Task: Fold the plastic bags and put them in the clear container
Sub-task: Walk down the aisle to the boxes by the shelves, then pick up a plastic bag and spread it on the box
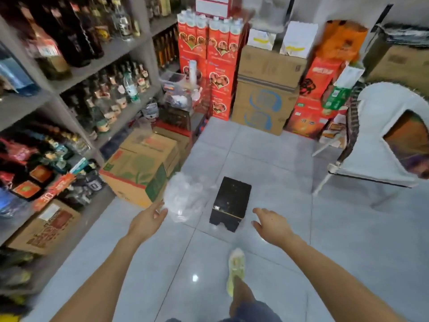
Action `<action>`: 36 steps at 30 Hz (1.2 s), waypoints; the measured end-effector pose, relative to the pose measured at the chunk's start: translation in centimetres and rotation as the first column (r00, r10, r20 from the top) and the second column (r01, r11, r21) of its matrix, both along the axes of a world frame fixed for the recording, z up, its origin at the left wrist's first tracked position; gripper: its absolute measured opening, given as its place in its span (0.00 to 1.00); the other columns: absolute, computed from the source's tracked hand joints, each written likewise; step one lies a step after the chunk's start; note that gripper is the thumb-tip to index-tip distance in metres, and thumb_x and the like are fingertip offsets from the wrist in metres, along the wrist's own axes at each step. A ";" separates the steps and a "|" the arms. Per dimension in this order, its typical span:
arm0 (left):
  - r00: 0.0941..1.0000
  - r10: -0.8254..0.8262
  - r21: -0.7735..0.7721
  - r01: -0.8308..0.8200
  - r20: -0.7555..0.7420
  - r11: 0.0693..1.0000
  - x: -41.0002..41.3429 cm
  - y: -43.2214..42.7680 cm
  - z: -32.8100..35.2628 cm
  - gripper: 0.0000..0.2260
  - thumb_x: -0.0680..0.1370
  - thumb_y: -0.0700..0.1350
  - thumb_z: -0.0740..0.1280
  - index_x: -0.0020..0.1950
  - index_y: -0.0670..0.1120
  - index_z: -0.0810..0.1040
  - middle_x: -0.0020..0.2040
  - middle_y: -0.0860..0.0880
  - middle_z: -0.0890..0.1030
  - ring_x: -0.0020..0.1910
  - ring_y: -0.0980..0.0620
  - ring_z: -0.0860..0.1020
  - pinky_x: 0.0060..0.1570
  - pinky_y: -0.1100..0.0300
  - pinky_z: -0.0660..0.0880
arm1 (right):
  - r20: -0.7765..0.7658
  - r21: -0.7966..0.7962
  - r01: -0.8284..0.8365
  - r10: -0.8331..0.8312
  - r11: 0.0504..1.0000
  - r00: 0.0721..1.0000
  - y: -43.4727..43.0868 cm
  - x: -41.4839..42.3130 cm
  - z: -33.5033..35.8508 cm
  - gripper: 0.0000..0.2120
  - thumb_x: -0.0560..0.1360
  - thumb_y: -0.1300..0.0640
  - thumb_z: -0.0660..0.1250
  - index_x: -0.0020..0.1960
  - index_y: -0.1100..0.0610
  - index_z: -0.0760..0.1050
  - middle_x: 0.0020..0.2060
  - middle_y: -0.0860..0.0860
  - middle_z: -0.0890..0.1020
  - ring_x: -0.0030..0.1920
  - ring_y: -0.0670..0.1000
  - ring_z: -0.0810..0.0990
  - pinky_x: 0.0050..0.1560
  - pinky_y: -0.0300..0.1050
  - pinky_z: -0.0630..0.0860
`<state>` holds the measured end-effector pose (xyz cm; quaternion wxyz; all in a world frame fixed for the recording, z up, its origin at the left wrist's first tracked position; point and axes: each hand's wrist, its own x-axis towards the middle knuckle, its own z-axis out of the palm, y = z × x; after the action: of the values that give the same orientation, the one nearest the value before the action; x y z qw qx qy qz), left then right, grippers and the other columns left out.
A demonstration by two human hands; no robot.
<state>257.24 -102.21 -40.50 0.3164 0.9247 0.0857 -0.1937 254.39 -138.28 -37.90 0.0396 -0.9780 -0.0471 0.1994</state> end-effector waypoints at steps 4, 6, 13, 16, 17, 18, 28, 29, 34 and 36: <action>0.981 0.195 -0.030 -0.195 -0.009 0.980 5.8 -1.0 0.0 0.17 0.82 0.55 0.57 0.69 0.51 0.70 0.51 0.46 0.81 0.49 0.46 0.77 0.44 0.58 0.67 | -0.034 0.034 -0.154 0.155 0.987 0.987 0.1 12.5 -0.7 0.20 0.82 0.48 0.55 0.70 0.54 0.64 0.63 0.54 0.74 0.60 0.56 0.74 0.55 0.49 0.74; 0.954 0.298 -0.043 -0.299 -0.009 0.953 7.7 -1.0 0.2 0.17 0.82 0.56 0.57 0.68 0.52 0.70 0.50 0.46 0.82 0.47 0.46 0.77 0.44 0.58 0.68 | -0.069 0.034 -0.259 0.261 0.965 0.963 1.0 18.1 -1.0 0.20 0.82 0.49 0.55 0.71 0.55 0.63 0.63 0.55 0.74 0.60 0.57 0.74 0.56 0.49 0.74; 0.804 0.591 -0.068 -0.595 -0.070 0.801 12.8 1.5 -2.3 0.17 0.81 0.57 0.57 0.68 0.54 0.70 0.50 0.48 0.82 0.47 0.44 0.79 0.50 0.54 0.72 | -0.120 0.045 -0.516 0.518 0.855 0.847 9.1 33.5 -2.7 0.20 0.82 0.49 0.54 0.71 0.56 0.62 0.62 0.55 0.76 0.59 0.56 0.76 0.56 0.48 0.73; 0.756 0.644 -0.077 -0.654 -0.119 0.753 16.2 2.8 -4.6 0.17 0.81 0.56 0.58 0.69 0.53 0.70 0.50 0.48 0.82 0.48 0.46 0.78 0.51 0.56 0.72 | -0.146 -0.020 -0.550 0.542 0.835 0.828 12.4 37.8 -4.4 0.20 0.82 0.48 0.54 0.70 0.55 0.62 0.62 0.55 0.75 0.59 0.56 0.76 0.54 0.47 0.73; 0.757 0.637 -0.072 -0.650 -0.142 0.757 17.5 3.3 -5.3 0.18 0.81 0.56 0.58 0.69 0.52 0.70 0.50 0.49 0.82 0.49 0.46 0.78 0.51 0.57 0.71 | -0.160 -0.032 -0.543 0.532 0.839 0.831 13.3 39.1 -5.1 0.20 0.82 0.48 0.54 0.70 0.55 0.62 0.62 0.55 0.75 0.59 0.56 0.76 0.54 0.47 0.73; 0.762 0.627 -0.066 -0.642 -0.163 0.764 18.6 3.6 -5.8 0.18 0.82 0.56 0.57 0.69 0.52 0.70 0.51 0.49 0.82 0.50 0.46 0.78 0.51 0.57 0.71 | -0.171 -0.037 -0.539 0.526 0.842 0.833 14.1 40.2 -5.7 0.20 0.82 0.48 0.54 0.70 0.55 0.62 0.61 0.55 0.76 0.59 0.56 0.76 0.53 0.47 0.73; 0.605 0.778 -0.029 -0.792 -0.166 0.610 26.6 5.5 -11.9 0.17 0.81 0.51 0.60 0.69 0.50 0.71 0.52 0.48 0.82 0.55 0.45 0.77 0.54 0.56 0.72 | -0.292 -0.014 -0.621 0.591 0.784 0.752 20.1 51.9 -13.8 0.20 0.82 0.47 0.55 0.71 0.55 0.62 0.62 0.54 0.76 0.60 0.56 0.76 0.54 0.49 0.73; 0.587 0.798 -0.011 -0.806 -0.134 0.591 27.4 5.5 -13.0 0.17 0.81 0.51 0.61 0.69 0.50 0.72 0.54 0.48 0.82 0.56 0.45 0.76 0.56 0.54 0.72 | -0.297 -0.017 -0.629 0.597 0.777 0.745 20.6 53.0 -15.0 0.20 0.81 0.47 0.55 0.70 0.55 0.63 0.62 0.54 0.76 0.60 0.56 0.76 0.54 0.49 0.73; 0.553 0.833 0.091 -0.830 0.013 0.550 32.1 5.1 -21.0 0.22 0.78 0.55 0.58 0.64 0.43 0.77 0.55 0.41 0.82 0.55 0.37 0.77 0.55 0.48 0.73 | -0.301 -0.010 -0.698 0.664 0.716 0.685 22.7 58.2 -24.0 0.18 0.81 0.48 0.56 0.67 0.55 0.66 0.57 0.54 0.79 0.58 0.55 0.77 0.52 0.47 0.73; 0.554 0.821 0.122 -0.833 0.143 0.540 34.3 4.8 -25.3 0.25 0.75 0.57 0.55 0.59 0.41 0.80 0.51 0.39 0.82 0.50 0.34 0.78 0.51 0.45 0.75 | -0.291 0.014 -0.745 0.716 0.667 0.635 23.4 60.0 -29.2 0.18 0.81 0.47 0.56 0.67 0.54 0.66 0.57 0.53 0.79 0.58 0.54 0.77 0.52 0.47 0.72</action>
<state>291.58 -97.37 -65.76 0.2903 0.8049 0.5172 0.0182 314.40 -114.85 -67.11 -0.0910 -0.8383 -0.4223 0.3327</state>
